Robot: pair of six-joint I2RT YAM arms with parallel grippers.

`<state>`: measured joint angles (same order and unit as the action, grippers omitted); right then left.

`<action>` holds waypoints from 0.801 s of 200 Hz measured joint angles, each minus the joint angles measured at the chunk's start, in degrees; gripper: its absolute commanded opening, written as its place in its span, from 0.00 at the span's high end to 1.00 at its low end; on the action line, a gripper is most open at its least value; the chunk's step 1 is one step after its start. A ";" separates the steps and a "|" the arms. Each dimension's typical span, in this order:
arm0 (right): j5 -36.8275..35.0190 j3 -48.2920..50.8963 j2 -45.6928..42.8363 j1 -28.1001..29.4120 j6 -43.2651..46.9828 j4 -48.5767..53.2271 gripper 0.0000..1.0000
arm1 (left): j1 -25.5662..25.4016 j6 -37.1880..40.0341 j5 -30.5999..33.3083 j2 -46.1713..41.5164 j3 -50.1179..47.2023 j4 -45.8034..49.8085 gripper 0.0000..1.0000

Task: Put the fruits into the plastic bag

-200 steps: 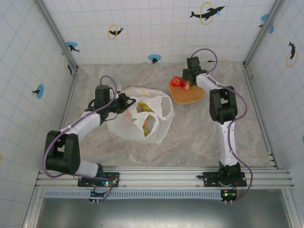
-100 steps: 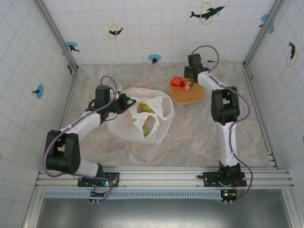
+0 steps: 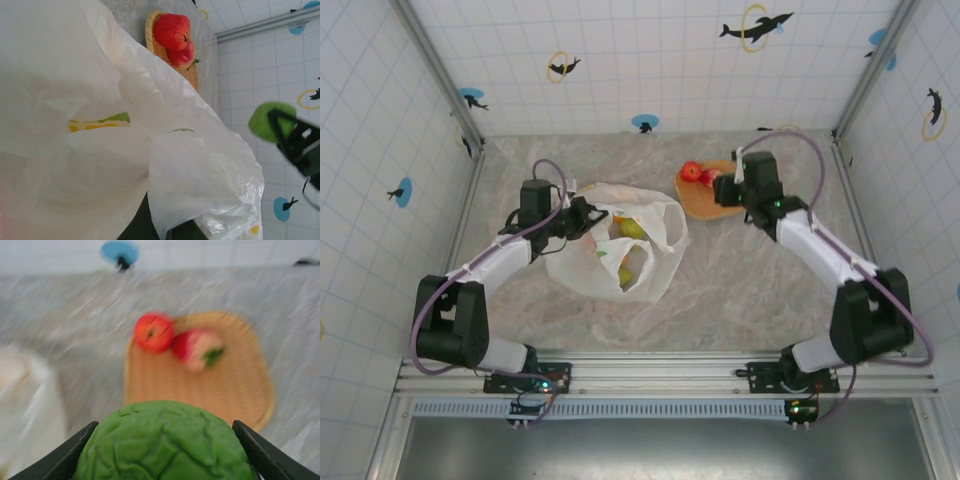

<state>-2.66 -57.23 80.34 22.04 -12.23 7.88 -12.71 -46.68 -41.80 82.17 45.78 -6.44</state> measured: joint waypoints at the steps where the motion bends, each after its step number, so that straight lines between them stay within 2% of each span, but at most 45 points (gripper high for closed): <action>1: 0.09 0.35 -0.28 0.17 -0.02 0.00 0.36 | 0.00 -0.07 -0.04 0.00 0.00 -0.02 1.00; 43: 5.95 17.90 -17.44 9.27 0.57 1.86 0.36 | 0.00 -0.09 -0.85 0.00 0.00 -0.07 1.00; 73: 7.65 25.46 -23.10 15.34 2.08 1.25 0.36 | 0.00 -0.09 -0.83 -0.04 0.00 -0.07 1.00; 101: 8.81 28.48 -21.84 20.55 2.75 -3.72 0.37 | 0.00 -0.09 -0.83 -0.42 0.00 -0.07 1.00; 129: 9.44 28.46 -15.69 24.74 3.85 -12.92 0.37 | 0.00 -0.09 -0.85 -0.83 0.00 -0.07 1.00; 160: 7.69 28.13 -8.00 26.49 5.44 -20.55 0.38 | 0.00 -0.09 -0.96 -0.85 0.00 -0.07 1.00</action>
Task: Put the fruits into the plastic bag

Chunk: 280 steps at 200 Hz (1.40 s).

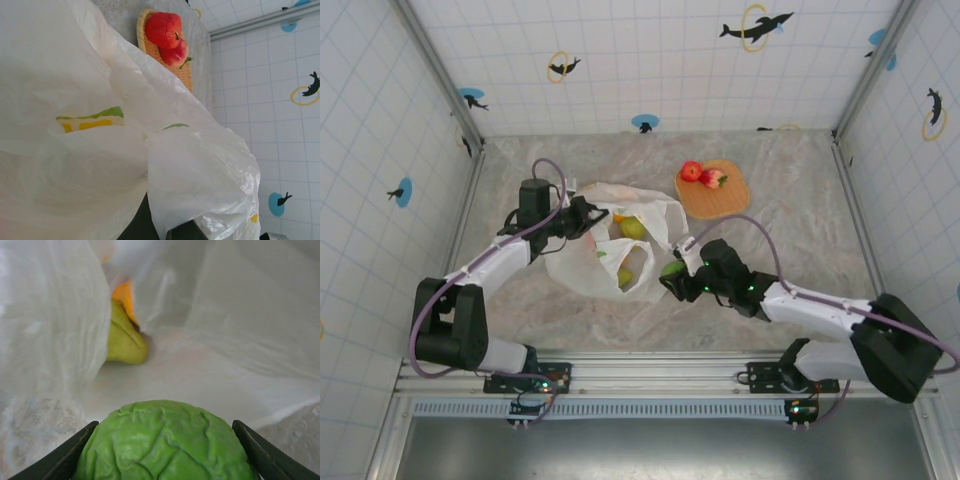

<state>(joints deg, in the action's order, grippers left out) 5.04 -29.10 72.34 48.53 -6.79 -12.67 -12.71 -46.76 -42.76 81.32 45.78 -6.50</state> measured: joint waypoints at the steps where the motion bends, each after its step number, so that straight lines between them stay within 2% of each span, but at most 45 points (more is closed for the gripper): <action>1: -0.09 -0.02 0.13 0.00 0.04 -0.07 0.38 | 0.00 0.00 -0.04 0.00 0.00 0.00 1.00; 49: -7.26 -1.97 7.85 0.00 -0.37 -12.11 0.38 | -0.46 0.00 -0.72 0.00 0.00 -0.17 1.00; 79: -8.22 -2.75 12.92 0.81 -3.41 -20.52 0.38 | -1.25 0.00 -1.86 -0.02 0.00 -0.63 1.00; 133: -8.22 -8.48 20.35 4.04 -10.27 -28.81 0.38 | -2.64 -1.38 -3.82 -1.81 0.00 -3.06 1.00; 226: -9.31 -18.34 31.26 4.11 -25.22 -32.02 0.37 | -2.73 -3.02 -4.61 -5.57 0.00 -4.94 1.00; 280: -5.09 -25.73 37.86 4.13 -32.44 -32.46 0.34 | -2.73 -2.95 -4.35 -5.57 0.00 -4.87 1.00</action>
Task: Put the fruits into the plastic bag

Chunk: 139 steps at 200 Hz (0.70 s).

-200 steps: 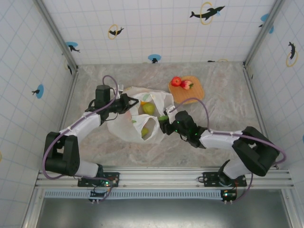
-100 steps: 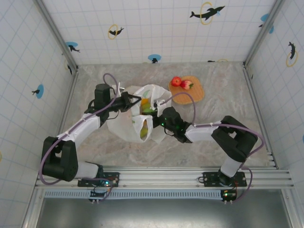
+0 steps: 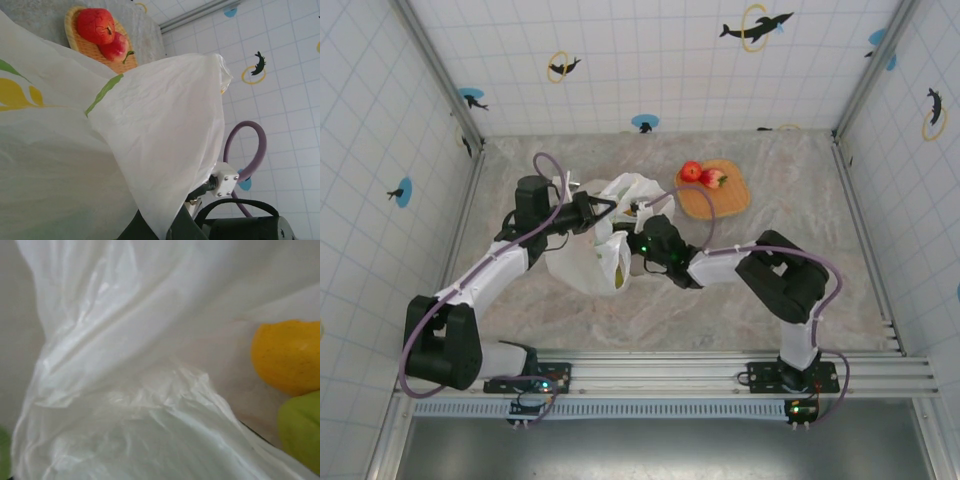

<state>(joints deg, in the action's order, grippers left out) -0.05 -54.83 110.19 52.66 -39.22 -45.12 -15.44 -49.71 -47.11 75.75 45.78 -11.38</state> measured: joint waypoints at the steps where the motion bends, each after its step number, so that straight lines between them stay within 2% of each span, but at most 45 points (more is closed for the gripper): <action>1: 0.11 -0.09 0.11 0.00 -0.13 -0.02 0.34 | 0.00 0.00 0.02 0.00 0.00 0.02 1.00; 37: 4.81 -2.75 4.31 -0.02 -3.82 -0.02 0.31 | 0.00 0.17 1.31 0.00 -0.02 0.17 1.00; 63: 8.59 -6.51 7.06 0.00 -4.94 0.83 0.26 | 0.00 0.20 1.62 0.00 -0.15 0.17 1.00; 85: 10.62 -7.82 7.32 -0.02 -4.98 1.75 0.17 | 0.00 0.22 1.73 0.00 -0.17 0.17 1.00; 139: 12.83 -7.91 7.32 -0.83 -4.81 1.79 0.08 | 0.00 0.39 1.75 0.00 -0.22 0.22 1.00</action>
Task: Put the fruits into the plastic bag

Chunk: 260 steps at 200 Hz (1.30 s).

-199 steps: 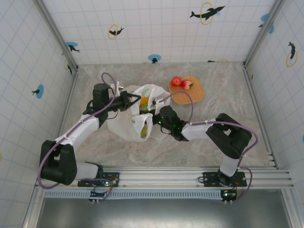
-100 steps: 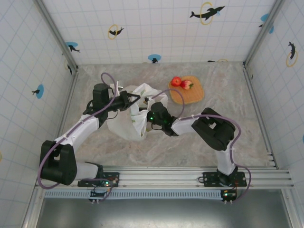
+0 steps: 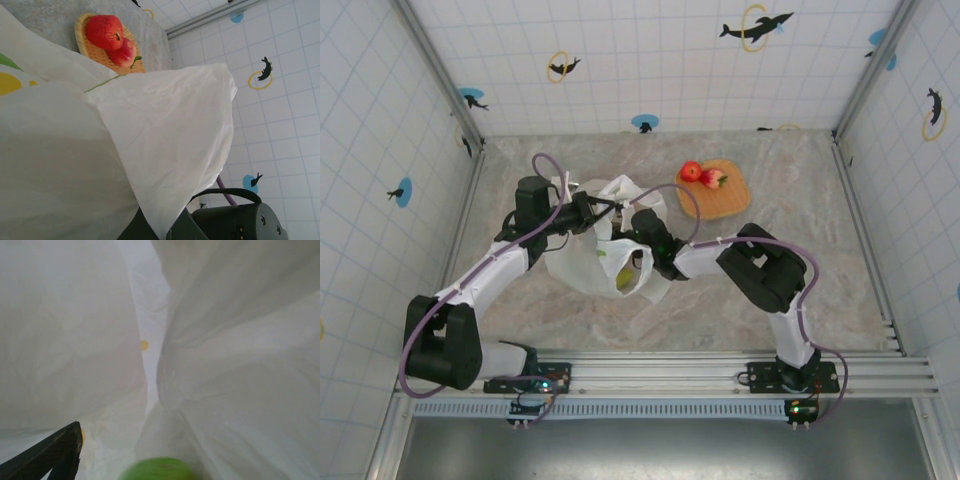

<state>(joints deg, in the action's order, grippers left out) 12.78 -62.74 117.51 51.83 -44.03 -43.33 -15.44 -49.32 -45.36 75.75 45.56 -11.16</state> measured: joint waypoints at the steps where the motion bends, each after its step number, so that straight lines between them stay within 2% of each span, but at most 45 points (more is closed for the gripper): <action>1: 0.09 0.00 0.00 -0.04 0.13 0.00 0.08 | 0.00 0.00 0.00 0.00 0.00 0.00 1.00; 68: 1.07 2.78 -3.41 -1.49 2.23 3.39 0.17 | 0.24 0.70 1.25 0.00 -0.04 0.42 1.00; 123: 2.49 12.31 -16.24 -3.91 8.37 8.46 0.24 | 2.36 1.46 2.89 0.00 -0.74 1.29 1.00; 151: 3.41 16.13 -22.16 -5.25 13.33 13.88 0.24 | 2.69 1.55 3.78 0.00 -0.76 1.88 1.00; 206: 5.66 20.17 -33.33 -8.11 27.91 30.73 0.24 | 4.26 2.36 5.81 0.00 -0.76 3.04 1.00; 260: 9.68 24.96 -44.54 -13.55 33.75 37.18 0.24 | 4.37 2.82 6.36 0.37 -0.81 3.48 1.00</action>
<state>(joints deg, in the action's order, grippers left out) 22.46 -37.78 72.97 38.28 -10.28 -6.15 -11.07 -46.50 -39.00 76.12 44.75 -7.68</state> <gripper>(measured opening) 0.760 0.041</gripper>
